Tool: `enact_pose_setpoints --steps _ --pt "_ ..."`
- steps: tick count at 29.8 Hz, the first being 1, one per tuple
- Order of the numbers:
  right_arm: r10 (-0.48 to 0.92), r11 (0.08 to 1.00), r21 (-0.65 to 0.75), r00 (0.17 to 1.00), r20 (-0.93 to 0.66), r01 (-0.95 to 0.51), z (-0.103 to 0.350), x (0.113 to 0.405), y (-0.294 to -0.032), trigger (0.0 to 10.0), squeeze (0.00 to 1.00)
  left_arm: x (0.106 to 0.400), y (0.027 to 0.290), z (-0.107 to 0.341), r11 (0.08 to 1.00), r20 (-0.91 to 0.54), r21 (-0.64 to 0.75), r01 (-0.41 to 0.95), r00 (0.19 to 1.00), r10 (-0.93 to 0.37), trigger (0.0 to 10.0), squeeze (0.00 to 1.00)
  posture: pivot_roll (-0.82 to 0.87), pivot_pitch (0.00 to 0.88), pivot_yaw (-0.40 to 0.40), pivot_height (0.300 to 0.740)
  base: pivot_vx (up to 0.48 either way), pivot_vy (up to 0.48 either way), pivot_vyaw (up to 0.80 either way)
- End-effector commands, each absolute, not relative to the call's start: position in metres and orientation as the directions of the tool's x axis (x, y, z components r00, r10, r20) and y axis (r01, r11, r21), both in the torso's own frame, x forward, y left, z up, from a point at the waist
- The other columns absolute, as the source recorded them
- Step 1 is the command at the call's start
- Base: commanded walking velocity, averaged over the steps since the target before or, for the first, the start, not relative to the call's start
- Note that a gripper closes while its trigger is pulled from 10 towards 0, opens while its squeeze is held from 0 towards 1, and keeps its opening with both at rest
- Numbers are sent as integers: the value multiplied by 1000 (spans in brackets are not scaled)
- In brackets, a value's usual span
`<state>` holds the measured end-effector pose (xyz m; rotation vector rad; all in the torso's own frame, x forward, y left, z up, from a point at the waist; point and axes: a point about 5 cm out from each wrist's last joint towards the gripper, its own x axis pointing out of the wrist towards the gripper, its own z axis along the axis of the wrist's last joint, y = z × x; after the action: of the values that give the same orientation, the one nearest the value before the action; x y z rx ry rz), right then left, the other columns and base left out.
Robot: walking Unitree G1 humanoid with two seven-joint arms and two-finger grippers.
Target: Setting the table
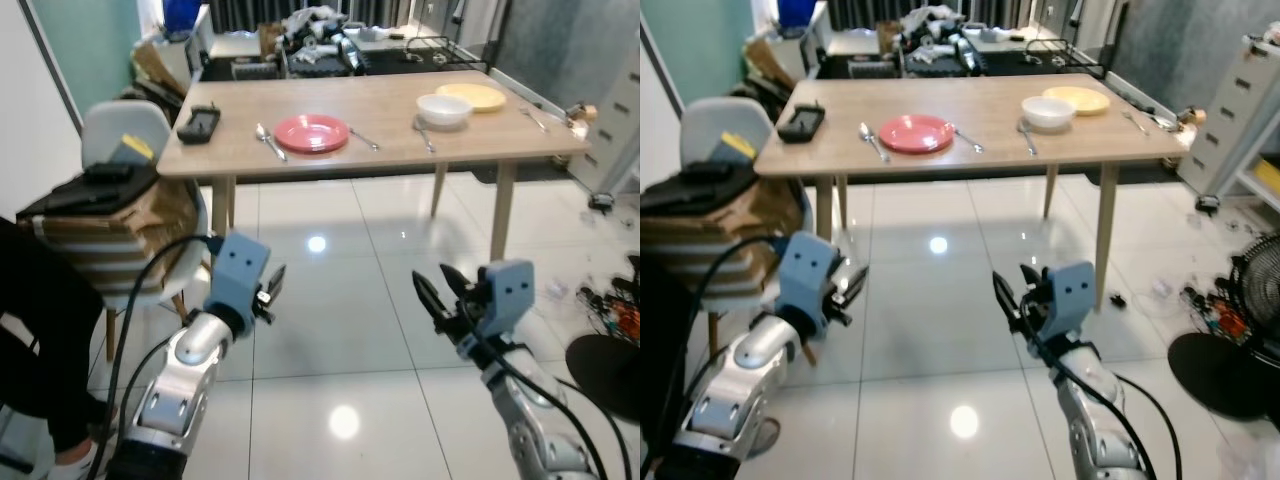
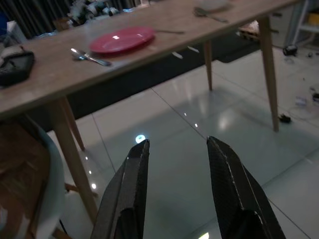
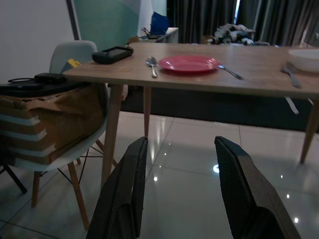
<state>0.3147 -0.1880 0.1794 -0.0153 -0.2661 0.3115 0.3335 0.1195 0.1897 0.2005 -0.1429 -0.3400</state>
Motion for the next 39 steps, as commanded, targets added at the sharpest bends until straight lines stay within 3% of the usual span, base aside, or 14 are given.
enact_pose_setpoints --steps 1,39 --pt "312 950 -53 918 246 -309 176 313 -185 10000 0 332 125 182 925 74 220 311 940 -333 10000 0 52 70 84 740 465 0 0" --pt "311 950 -52 919 243 -308 176 312 -185 10000 0 331 125 182 926 74 217 308 941 -331 10000 0 51 85 79 740 466 0 0"
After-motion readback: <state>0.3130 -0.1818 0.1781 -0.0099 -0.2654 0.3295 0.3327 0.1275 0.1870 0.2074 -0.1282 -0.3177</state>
